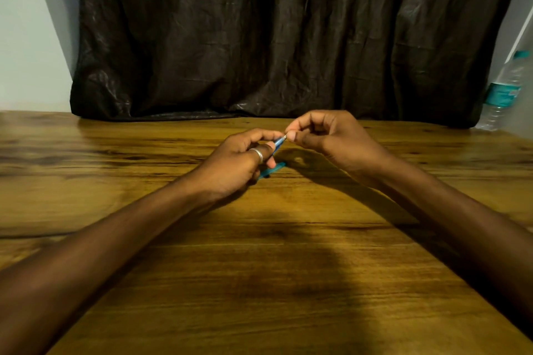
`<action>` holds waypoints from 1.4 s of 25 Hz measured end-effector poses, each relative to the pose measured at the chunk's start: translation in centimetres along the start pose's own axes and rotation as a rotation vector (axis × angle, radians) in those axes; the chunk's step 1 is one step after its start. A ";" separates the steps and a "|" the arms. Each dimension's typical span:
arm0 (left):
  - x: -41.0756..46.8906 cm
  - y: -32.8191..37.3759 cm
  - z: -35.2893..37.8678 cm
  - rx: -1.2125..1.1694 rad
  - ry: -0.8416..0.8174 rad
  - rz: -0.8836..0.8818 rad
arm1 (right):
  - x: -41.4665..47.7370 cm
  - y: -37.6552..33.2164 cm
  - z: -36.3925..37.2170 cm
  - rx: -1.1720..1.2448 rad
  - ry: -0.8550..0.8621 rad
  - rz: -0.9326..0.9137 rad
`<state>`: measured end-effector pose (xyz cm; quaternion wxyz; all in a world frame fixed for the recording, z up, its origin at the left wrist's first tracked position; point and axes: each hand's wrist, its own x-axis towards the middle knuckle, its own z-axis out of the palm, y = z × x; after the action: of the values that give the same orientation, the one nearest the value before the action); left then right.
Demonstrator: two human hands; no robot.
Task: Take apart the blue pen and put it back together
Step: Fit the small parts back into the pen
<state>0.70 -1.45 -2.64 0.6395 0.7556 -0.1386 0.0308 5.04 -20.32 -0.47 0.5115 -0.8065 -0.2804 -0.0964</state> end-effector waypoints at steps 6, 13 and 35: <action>0.1 -0.3 -0.2 0.027 0.005 0.007 | 0.0 0.2 -0.1 -0.075 -0.029 -0.012; 0.0 -0.6 -0.6 0.260 -0.017 0.089 | -0.1 0.0 -0.6 -0.479 -0.054 -0.210; -0.6 -0.1 -1.1 0.465 -0.077 0.123 | -0.4 0.2 -0.7 -0.475 -0.199 -0.209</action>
<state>0.27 -0.27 -2.68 0.4395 0.8732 -0.1979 0.0721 4.90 -21.11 -0.46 0.2654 -0.8761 -0.3804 -0.1318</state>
